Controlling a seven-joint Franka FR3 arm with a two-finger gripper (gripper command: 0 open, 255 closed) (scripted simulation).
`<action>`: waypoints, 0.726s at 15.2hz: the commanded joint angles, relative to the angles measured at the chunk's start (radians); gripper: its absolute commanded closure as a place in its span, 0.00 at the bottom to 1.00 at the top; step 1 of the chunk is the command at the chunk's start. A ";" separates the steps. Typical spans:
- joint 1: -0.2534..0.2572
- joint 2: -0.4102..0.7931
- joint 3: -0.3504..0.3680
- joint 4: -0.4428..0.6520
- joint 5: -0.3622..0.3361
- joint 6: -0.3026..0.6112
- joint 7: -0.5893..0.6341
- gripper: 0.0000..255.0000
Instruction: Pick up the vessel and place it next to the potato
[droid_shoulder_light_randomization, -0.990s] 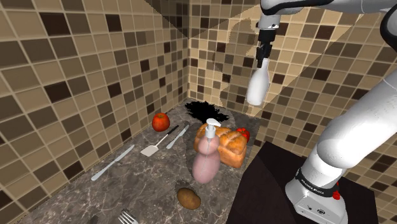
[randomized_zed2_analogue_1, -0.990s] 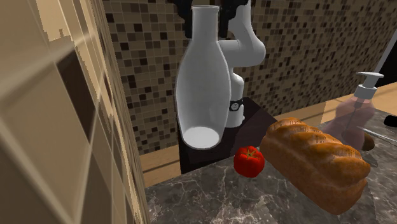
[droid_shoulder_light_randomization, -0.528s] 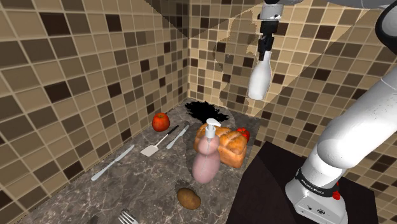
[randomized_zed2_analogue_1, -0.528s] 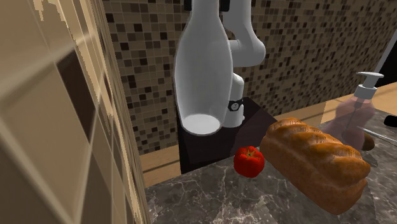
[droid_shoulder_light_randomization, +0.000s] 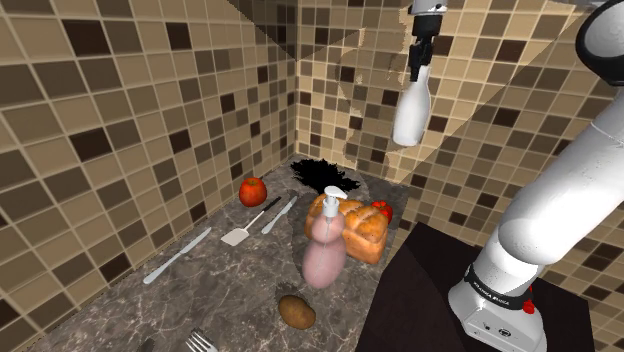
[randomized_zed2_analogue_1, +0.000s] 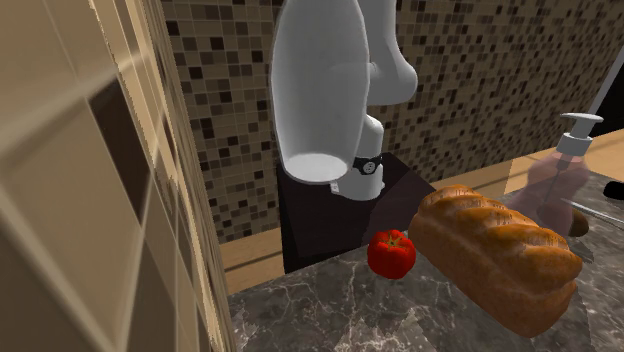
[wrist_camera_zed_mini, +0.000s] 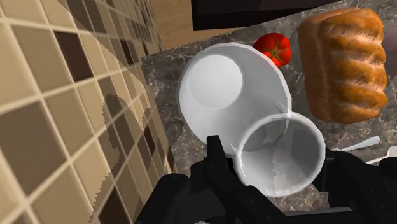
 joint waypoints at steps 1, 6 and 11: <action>0.000 0.012 -0.002 0.045 0.003 -0.033 -0.005 1.00; -0.001 0.053 -0.008 0.160 0.013 -0.109 -0.019 1.00; -0.005 0.106 -0.017 0.293 0.028 -0.191 -0.037 1.00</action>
